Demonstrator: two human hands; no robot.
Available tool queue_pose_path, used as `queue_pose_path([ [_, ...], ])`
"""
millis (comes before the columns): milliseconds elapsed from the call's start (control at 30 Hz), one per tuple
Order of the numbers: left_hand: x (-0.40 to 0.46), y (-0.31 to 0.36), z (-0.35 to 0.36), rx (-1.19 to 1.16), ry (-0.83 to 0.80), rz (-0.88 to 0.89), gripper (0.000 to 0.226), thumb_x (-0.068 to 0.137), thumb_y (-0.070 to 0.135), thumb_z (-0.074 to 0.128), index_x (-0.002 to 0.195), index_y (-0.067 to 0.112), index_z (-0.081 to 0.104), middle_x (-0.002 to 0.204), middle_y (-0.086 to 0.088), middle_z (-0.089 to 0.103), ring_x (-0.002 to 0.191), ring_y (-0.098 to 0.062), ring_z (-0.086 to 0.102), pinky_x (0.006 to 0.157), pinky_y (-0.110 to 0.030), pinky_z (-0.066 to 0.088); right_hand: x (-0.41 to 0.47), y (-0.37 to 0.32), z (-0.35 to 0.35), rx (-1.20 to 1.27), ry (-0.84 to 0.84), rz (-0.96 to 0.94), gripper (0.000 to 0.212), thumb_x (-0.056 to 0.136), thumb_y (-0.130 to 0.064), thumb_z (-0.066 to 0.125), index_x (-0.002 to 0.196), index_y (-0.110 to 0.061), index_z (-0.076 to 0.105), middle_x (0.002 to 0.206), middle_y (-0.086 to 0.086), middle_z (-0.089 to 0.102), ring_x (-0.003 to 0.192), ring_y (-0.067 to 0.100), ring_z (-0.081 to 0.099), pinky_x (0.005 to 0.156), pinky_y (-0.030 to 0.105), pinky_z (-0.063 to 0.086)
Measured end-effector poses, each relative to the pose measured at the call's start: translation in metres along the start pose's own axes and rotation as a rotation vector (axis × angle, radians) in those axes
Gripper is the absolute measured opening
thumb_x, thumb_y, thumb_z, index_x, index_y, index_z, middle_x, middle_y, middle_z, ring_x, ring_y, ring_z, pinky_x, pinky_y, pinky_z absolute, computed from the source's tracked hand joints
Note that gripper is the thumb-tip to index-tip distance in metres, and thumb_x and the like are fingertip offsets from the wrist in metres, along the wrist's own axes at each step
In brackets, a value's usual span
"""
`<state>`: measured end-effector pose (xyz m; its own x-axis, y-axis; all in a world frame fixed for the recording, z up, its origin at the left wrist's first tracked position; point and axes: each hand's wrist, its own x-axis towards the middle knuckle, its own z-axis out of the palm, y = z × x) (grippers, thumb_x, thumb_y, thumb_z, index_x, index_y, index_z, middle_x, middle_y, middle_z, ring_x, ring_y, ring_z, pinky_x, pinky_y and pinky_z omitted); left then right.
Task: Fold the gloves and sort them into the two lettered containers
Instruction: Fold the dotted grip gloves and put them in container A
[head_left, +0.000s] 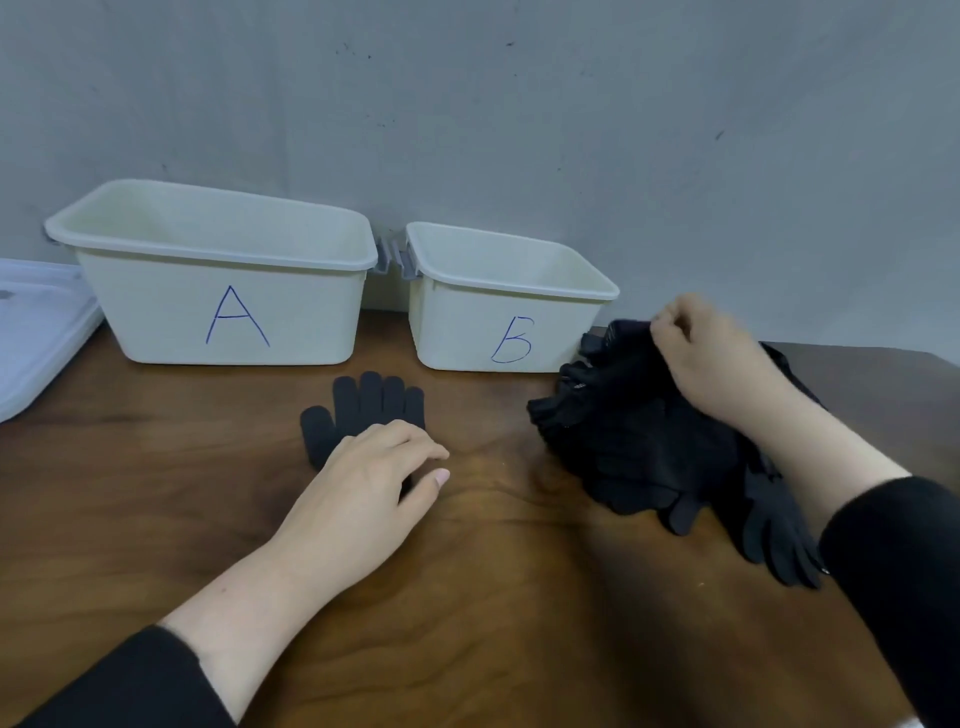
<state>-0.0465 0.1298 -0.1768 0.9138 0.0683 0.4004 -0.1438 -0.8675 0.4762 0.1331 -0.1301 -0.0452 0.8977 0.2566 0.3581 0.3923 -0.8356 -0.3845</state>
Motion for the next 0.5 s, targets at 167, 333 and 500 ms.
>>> queue_pose_path([
  [167, -0.001, 0.007, -0.007, -0.304, 0.147, -0.077, 0.047, 0.092, 0.055, 0.041, 0.135, 0.039, 0.052, 0.127, 0.029, 0.054, 0.123, 0.009, 0.046, 0.106, -0.022, 0.038, -0.013, -0.048, -0.021, 0.731, -0.196, 0.121, 0.028, 0.078, -0.040, 0.060, 0.090, -0.015, 0.062, 0.083, 0.013, 0.053, 0.077, 0.027, 0.049, 0.072, 0.043, 0.037],
  [333, 0.000, 0.010, -0.020, -0.810, 0.169, -0.265, 0.052, 0.096, 0.041, 0.051, 0.147, 0.037, 0.040, 0.129, 0.022, 0.060, 0.122, 0.008, 0.052, 0.101, -0.018, 0.040, -0.039, -0.068, 0.013, 0.935, -0.539, 0.169, 0.060, 0.087, -0.039, 0.056, 0.114, 0.014, 0.062, 0.111, 0.041, 0.063, 0.089, 0.051, 0.063, 0.080, 0.057, 0.047],
  [500, -0.001, 0.007, -0.023, -0.870, 0.052, -0.328, 0.019, 0.094, 0.031, 0.065, 0.111, 0.035, 0.071, 0.108, 0.001, 0.071, 0.103, -0.010, 0.065, 0.098, -0.031, 0.052, -0.055, -0.085, 0.043, 1.012, -0.722, 0.175, 0.049, 0.100, -0.029, 0.043, 0.113, 0.014, 0.062, 0.104, 0.040, 0.064, 0.081, 0.042, 0.065, 0.070, 0.041, 0.052],
])
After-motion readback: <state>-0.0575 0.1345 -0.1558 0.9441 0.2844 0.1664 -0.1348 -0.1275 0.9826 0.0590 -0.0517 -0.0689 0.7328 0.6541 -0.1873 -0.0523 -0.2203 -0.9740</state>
